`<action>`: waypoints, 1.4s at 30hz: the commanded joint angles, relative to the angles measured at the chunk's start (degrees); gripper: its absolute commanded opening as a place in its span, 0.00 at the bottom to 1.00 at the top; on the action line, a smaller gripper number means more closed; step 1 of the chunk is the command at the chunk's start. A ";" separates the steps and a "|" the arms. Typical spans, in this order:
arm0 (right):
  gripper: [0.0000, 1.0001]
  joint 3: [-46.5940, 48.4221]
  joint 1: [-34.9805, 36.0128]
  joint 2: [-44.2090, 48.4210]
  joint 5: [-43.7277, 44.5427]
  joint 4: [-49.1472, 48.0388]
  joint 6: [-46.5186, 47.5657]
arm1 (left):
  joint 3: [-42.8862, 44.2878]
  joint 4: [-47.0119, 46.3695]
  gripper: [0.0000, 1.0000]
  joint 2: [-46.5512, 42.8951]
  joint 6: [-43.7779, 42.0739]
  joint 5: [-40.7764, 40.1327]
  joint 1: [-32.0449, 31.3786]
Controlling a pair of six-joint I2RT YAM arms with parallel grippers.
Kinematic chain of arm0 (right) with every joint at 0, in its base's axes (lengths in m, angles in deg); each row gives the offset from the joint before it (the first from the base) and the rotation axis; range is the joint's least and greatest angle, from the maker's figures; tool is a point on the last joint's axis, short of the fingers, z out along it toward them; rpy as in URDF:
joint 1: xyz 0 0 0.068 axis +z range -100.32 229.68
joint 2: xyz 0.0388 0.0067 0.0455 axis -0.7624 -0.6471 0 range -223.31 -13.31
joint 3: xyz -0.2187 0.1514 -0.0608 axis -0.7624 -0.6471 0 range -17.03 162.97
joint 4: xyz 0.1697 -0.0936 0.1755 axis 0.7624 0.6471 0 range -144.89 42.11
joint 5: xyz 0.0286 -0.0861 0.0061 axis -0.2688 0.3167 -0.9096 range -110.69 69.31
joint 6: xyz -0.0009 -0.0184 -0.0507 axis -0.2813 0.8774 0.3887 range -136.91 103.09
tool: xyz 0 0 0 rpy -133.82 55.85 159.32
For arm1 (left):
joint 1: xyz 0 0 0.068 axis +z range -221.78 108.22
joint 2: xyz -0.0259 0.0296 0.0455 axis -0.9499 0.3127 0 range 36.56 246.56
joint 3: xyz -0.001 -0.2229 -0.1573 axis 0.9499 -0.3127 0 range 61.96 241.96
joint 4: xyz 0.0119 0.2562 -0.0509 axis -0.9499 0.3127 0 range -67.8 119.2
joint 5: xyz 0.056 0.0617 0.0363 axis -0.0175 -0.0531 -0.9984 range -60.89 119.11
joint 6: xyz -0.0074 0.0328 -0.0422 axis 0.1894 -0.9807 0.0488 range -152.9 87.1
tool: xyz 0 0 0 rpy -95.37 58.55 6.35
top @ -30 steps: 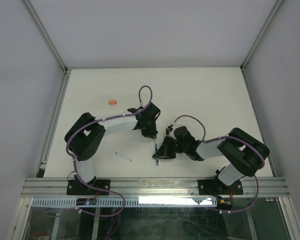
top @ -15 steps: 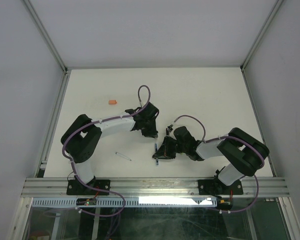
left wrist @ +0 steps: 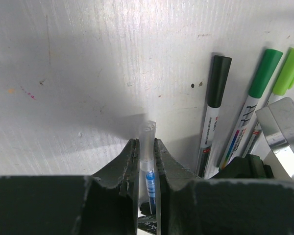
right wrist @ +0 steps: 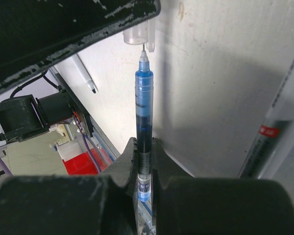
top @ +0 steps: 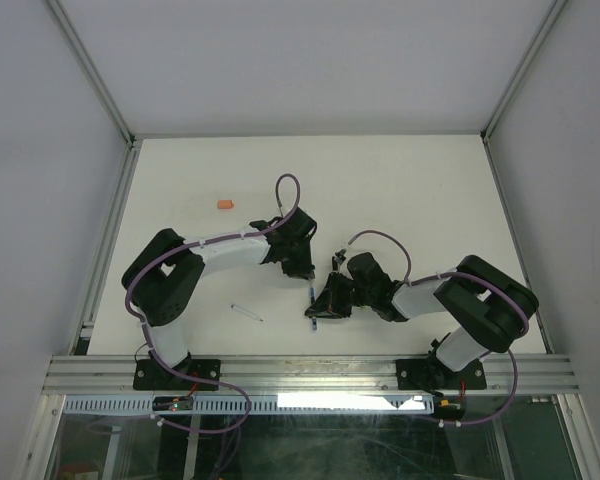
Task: Insert the pens into the pen caps
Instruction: Insert the pen cap onto the pen.
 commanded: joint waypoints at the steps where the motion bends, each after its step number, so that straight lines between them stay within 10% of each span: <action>1: 0.00 0.65 -0.06 -0.13 1.93 1.07 0.69 | 0.05 -2.52 0.04 -1.95 -0.93 1.40 0.42; 42: 0.00 1.42 -0.16 -0.10 3.14 2.61 1.20 | -4.26 -5.26 0.04 -5.30 -0.77 5.47 0.25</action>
